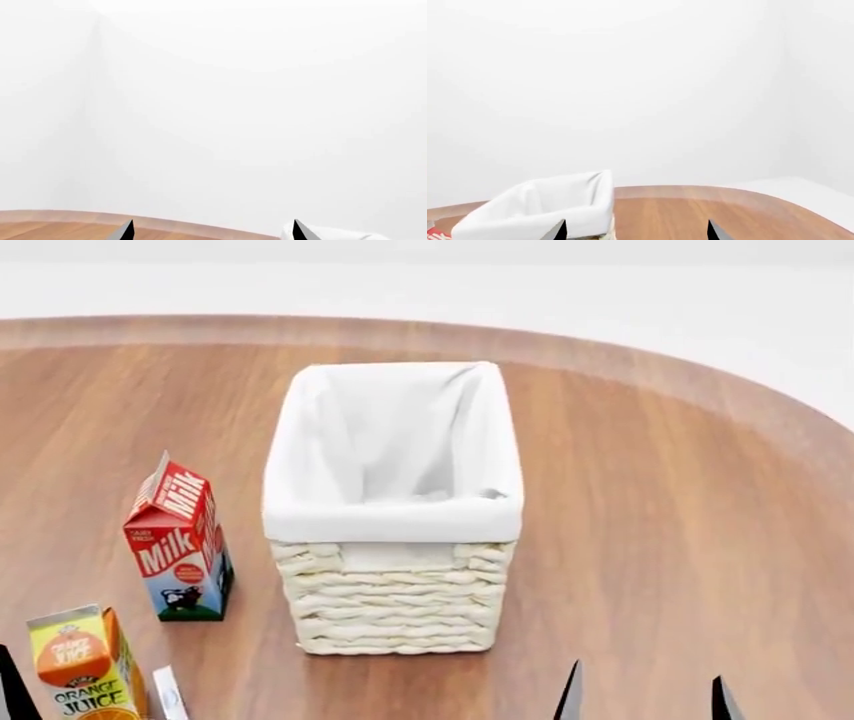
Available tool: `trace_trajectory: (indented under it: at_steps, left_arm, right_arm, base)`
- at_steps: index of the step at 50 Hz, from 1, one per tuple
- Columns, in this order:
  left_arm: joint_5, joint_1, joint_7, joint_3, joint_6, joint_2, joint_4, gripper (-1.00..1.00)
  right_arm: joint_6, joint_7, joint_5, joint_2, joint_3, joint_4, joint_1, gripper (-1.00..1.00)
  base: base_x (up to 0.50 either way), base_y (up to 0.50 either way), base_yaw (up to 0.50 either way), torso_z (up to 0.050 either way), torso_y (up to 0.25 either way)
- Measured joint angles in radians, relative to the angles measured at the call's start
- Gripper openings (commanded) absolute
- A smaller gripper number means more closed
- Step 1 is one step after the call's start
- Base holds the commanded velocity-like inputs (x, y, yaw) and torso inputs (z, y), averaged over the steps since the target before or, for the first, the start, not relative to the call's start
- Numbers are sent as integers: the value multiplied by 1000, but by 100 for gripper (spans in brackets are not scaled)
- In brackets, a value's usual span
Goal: Pick up the alphabet soup, and put it in the basket.
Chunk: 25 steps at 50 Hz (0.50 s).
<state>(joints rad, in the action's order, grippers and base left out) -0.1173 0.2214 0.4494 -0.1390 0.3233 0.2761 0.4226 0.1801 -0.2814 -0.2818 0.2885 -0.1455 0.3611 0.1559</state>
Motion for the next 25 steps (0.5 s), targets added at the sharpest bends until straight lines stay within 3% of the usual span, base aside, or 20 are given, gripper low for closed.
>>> trace_trajectory:
  at_steps: [25]
  left_arm:
    - [-2, -3, 9, -7, 7, 8, -10, 100]
  right_arm:
    - [5, -6, 11, 8, -17, -1, 0, 100]
  base:
    - [138, -31, 0, 0, 0]
